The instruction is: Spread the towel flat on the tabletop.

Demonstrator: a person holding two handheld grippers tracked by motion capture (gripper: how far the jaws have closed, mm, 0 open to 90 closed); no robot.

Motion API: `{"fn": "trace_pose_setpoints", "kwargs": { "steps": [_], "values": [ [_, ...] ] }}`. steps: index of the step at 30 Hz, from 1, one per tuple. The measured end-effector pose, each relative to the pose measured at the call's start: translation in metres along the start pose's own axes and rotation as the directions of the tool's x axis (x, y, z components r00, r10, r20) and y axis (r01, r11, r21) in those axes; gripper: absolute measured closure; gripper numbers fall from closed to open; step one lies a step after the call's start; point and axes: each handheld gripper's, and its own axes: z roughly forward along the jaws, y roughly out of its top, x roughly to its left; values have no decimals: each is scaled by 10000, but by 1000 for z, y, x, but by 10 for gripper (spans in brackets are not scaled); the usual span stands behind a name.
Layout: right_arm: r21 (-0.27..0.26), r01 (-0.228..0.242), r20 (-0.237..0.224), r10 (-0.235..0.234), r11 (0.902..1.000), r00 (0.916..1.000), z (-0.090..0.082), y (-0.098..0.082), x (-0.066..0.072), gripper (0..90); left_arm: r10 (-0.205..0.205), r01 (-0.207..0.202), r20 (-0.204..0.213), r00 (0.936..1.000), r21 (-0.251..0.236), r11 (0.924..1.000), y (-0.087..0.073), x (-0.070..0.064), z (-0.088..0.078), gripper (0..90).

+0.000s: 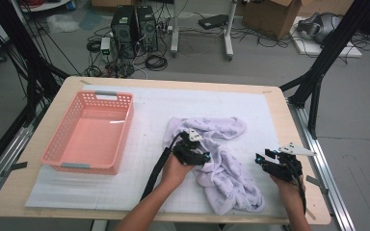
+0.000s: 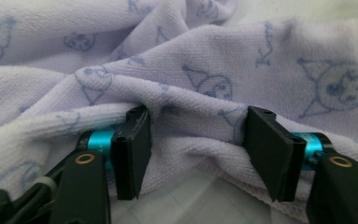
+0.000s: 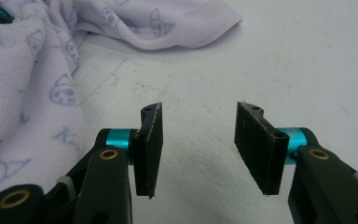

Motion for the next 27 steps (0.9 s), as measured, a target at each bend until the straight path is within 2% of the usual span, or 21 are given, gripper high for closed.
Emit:
{"fn": "trace_pose_setpoints", "kwargs": {
  "steps": [1, 2, 4, 6, 8, 9, 10, 12, 15, 16, 19, 20, 23, 27],
  "values": [
    [45, 23, -27, -23, 10000, 10000, 2, 0, 0, 514, 219, -219, -53, 9997, 37, 9998, -1, 0, -1, 549],
    [65, 52, -63, -52, 10000, 10000, 4, 0, 1, 514, 353, -353, -16, 9994, 12, 9994, -2, 1, -4, 659],
    [128, 167, -86, -166, 9998, 9998, 7, 0, 2, 515, 247, -246, 69, 9997, -112, 9996, -5, 4, -10, 786],
    [254, 193, -148, -189, 9995, 9997, 10, -1, 4, 515, 134, -133, 6, 9999, -337, 9993, -9, 8, -17, 797],
    [303, 200, -135, -196, 9993, 9997, 11, -2, 4, 515, -218, 214, -66, 9997, -591, 9980, -15, 14, -26, 798],
    [314, 217, -122, -213, 9993, 9997, 11, -2, 4, 515, -218, 214, -66, 9997, -591, 9980, -15, 14, -26, 800],
    [318, 204, -115, -200, 9993, 9997, 11, -3, 4, 516, -493, 485, -125, 9987, -564, 9972, -20, 22, -34, 802],
    [318, 210, -148, -205, 9993, 9997, 12, -3, 6, 520, -763, 748, -208, 9969, -648, 9951, -27, 29, -43, 806],
    [331, 328, -290, -318, 9989, 9991, 16, -1, 12, 529, -856, 835, -299, 9959, -660, 9943, -33, 35, -52, 810],
    [351, 325, -373, -312, 9989, 9988, 18, 1, 14, 538, -988, 964, -371, 9944, -627, 9934, -40, 41, -58, 810],
    [554, 589, -463, -564, 9967, 9973, 25, 4, 19, 564, -1188, 1162, -379, 9922, -641, 9912, -50, 47, -64, 809],
    [622, 699, -457, -671, 9956, 9967, 27, 5, 21, 575, -1142, 1109, -441, 9925, -706, 9913, -53, 48, -66, 810],
    [678, 791, -581, -752, 9946, 9955, 33, 12, 25, 644, -957, 911, -694, 9930, -664, 9936, -57, 48, -70, 814],
    [963, 978, -958, -886, 9905, 9914, 50, 27, 31, 686, -1250, 1180, -1041, 9867, -714, 9904, -58, 54, -69, 816]
  ]
}}
